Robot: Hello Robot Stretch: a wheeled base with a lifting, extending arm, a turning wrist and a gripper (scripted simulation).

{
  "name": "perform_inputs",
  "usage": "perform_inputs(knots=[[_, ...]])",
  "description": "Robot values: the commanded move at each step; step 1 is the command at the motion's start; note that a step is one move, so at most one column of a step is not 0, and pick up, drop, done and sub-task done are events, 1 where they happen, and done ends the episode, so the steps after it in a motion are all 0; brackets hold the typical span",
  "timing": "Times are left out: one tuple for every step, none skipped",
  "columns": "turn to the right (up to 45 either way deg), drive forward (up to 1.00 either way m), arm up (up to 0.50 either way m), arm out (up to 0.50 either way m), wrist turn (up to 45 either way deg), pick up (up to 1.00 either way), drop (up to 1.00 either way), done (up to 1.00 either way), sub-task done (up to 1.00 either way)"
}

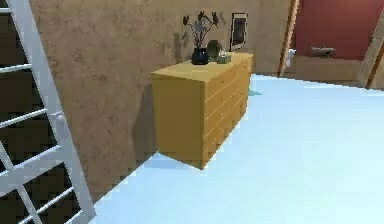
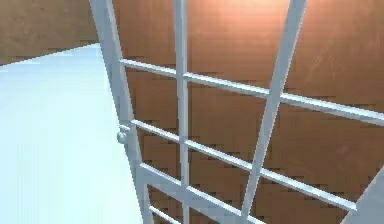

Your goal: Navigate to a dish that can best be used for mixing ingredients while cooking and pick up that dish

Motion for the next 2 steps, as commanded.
perform_inputs(knots=[[-45.0, 0.0, 0.0, 0.0, 0.0, 0.0, 0.0, 0.0, 0.0], [-15.0, 0.0, 0.0, 0.0, 0.0, 0.0, 0.0, 0.0, 0.0]])
